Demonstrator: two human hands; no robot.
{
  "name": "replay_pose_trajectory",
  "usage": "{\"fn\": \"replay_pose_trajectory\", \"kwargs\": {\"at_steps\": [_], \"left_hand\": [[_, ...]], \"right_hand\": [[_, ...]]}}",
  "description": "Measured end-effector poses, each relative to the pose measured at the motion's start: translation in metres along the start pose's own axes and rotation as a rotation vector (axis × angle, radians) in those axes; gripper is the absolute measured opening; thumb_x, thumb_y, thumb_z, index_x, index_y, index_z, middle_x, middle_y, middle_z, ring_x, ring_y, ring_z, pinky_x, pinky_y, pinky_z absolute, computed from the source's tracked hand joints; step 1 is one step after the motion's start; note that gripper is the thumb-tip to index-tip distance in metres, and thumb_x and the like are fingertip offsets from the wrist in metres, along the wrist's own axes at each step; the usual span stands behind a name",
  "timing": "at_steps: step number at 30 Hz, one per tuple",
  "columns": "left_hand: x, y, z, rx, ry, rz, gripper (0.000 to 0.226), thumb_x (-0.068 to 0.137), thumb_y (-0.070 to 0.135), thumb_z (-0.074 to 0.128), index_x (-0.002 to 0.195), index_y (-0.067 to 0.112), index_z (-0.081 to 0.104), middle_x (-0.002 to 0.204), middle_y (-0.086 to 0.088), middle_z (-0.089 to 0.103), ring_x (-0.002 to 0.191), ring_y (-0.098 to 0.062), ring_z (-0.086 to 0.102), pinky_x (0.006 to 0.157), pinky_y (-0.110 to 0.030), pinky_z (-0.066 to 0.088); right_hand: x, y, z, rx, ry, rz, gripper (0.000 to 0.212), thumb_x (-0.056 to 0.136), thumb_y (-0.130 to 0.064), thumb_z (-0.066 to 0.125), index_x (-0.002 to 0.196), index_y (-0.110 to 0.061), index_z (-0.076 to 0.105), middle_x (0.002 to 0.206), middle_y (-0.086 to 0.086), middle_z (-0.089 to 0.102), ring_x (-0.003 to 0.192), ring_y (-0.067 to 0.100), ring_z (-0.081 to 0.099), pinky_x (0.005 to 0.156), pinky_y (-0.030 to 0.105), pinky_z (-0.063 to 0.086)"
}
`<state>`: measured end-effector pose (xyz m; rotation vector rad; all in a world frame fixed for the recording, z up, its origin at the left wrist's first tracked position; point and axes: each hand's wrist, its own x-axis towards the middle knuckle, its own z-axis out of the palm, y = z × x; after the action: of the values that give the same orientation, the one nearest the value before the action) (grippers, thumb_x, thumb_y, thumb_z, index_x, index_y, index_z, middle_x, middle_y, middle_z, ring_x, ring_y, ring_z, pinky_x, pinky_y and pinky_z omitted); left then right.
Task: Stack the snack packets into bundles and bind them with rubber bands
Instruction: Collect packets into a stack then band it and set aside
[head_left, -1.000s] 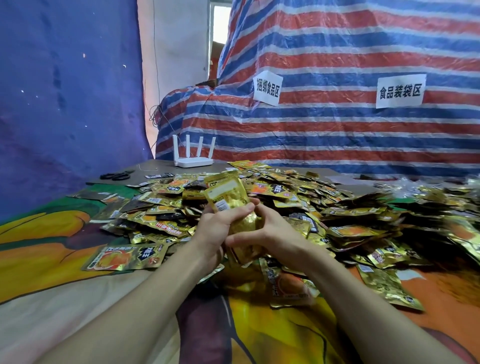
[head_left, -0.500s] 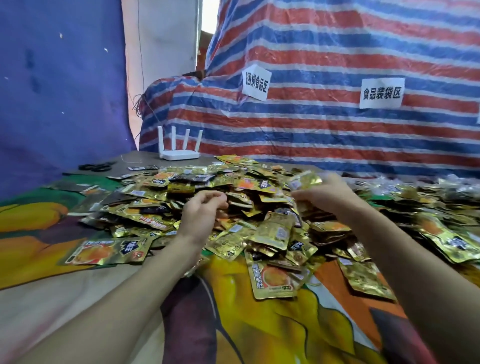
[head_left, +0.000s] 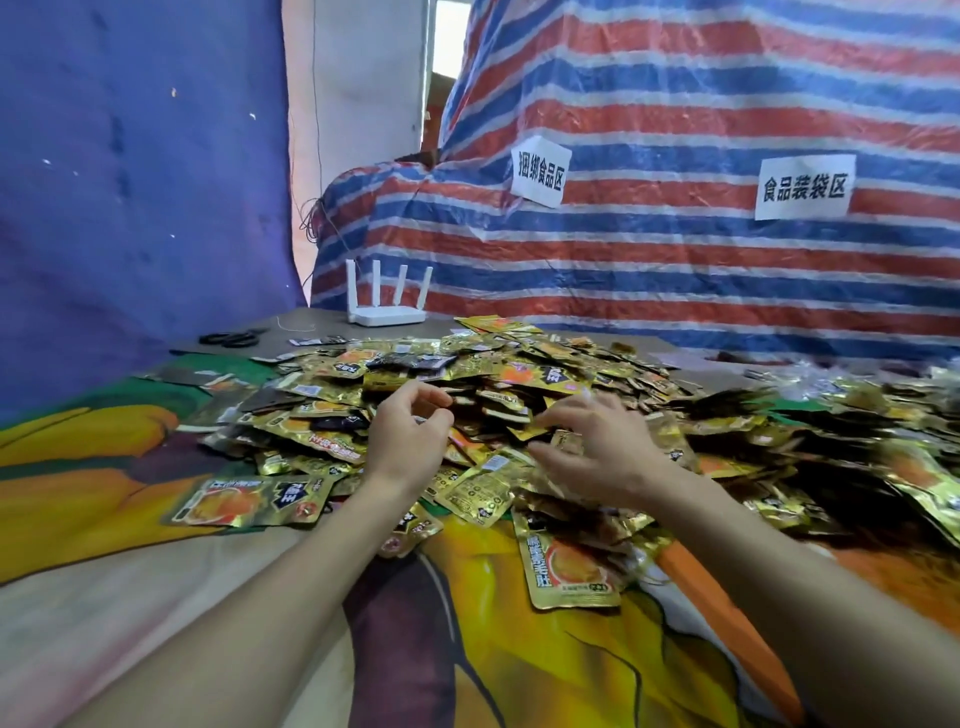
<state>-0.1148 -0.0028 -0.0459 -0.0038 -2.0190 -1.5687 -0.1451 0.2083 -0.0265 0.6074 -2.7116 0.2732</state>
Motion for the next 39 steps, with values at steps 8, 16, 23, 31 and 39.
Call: {"fn": "replay_pose_trajectory", "kwargs": {"at_steps": [8, 16, 23, 31, 39], "left_hand": [[0.003, -0.004, -0.004, 0.074, -0.017, 0.001, 0.014, 0.095, 0.008, 0.059, 0.088, 0.018, 0.066, 0.081, 0.0, 0.063, 0.067, -0.016, 0.056, 0.057, -0.027, 0.043], [0.003, -0.005, -0.011, 0.563, -0.147, 0.028, 0.026, 0.086, 0.007, 0.06, 0.098, 0.03, 0.063, 0.108, 0.005, 0.063, 0.102, -0.02, 0.057, 0.095, -0.041, 0.046], [0.018, -0.012, -0.031, 0.922, -0.082, -0.12, 0.066, 0.082, 0.013, 0.064, 0.142, 0.031, 0.042, 0.147, -0.006, 0.038, 0.135, -0.029, 0.033, 0.109, -0.045, 0.027], [0.028, -0.031, -0.035, 0.927, -0.432, -0.368, 0.102, 0.082, 0.055, 0.066, 0.161, 0.035, 0.004, 0.169, -0.007, -0.013, 0.153, -0.04, -0.018, 0.12, -0.064, -0.005], [0.021, -0.034, -0.022, 1.144, -0.097, -0.105, 0.053, 0.095, 0.02, 0.057, 0.145, 0.025, 0.042, 0.145, -0.001, 0.048, 0.135, -0.03, 0.037, 0.101, -0.048, 0.039]], "right_hand": [[0.007, 0.002, 0.0, -0.154, -0.181, 0.027, 0.029, 0.09, -0.053, 0.054, 0.097, -0.029, 0.069, 0.108, 0.0, 0.066, 0.115, 0.021, 0.049, 0.087, 0.037, 0.041], [0.006, -0.01, 0.0, -0.004, -0.058, 0.082, 0.032, 0.086, -0.045, 0.055, 0.108, -0.027, 0.071, 0.113, 0.002, 0.067, 0.117, 0.025, 0.05, 0.089, 0.038, 0.047], [0.036, -0.055, 0.021, 0.169, 0.006, 0.095, 0.066, 0.087, -0.021, 0.065, 0.147, -0.026, 0.039, 0.144, 0.006, 0.047, 0.128, 0.026, 0.047, 0.102, 0.041, 0.047], [0.064, -0.084, 0.064, 0.228, -0.31, 0.183, 0.072, 0.085, -0.048, 0.058, 0.153, -0.037, 0.036, 0.164, -0.001, 0.024, 0.151, 0.031, 0.012, 0.117, 0.058, 0.013], [0.061, -0.082, 0.065, 0.03, -0.321, 0.12, 0.075, 0.09, -0.064, 0.048, 0.157, -0.043, 0.024, 0.163, 0.009, 0.024, 0.15, 0.035, 0.018, 0.119, 0.06, 0.018]]}}
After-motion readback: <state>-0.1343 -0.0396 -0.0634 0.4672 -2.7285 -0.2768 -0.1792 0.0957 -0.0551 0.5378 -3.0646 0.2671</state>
